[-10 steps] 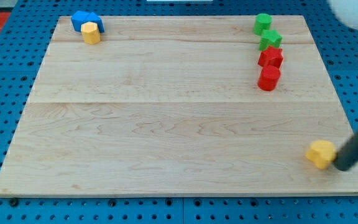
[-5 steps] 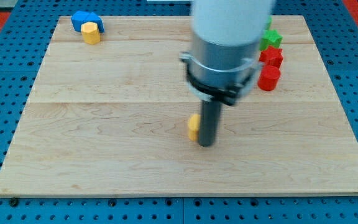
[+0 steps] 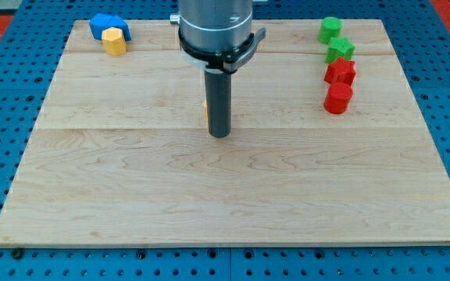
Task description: Move the yellow heart to the bottom left of the yellow hexagon
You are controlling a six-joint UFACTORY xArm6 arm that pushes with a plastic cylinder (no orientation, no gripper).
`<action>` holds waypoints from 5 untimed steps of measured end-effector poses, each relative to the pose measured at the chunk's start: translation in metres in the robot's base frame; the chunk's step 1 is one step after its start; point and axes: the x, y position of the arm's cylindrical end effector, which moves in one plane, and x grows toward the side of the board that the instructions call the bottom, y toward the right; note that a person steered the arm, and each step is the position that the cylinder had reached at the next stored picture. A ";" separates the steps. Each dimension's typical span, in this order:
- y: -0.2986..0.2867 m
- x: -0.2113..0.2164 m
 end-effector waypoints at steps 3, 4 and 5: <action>0.030 -0.028; 0.036 -0.050; -0.009 -0.088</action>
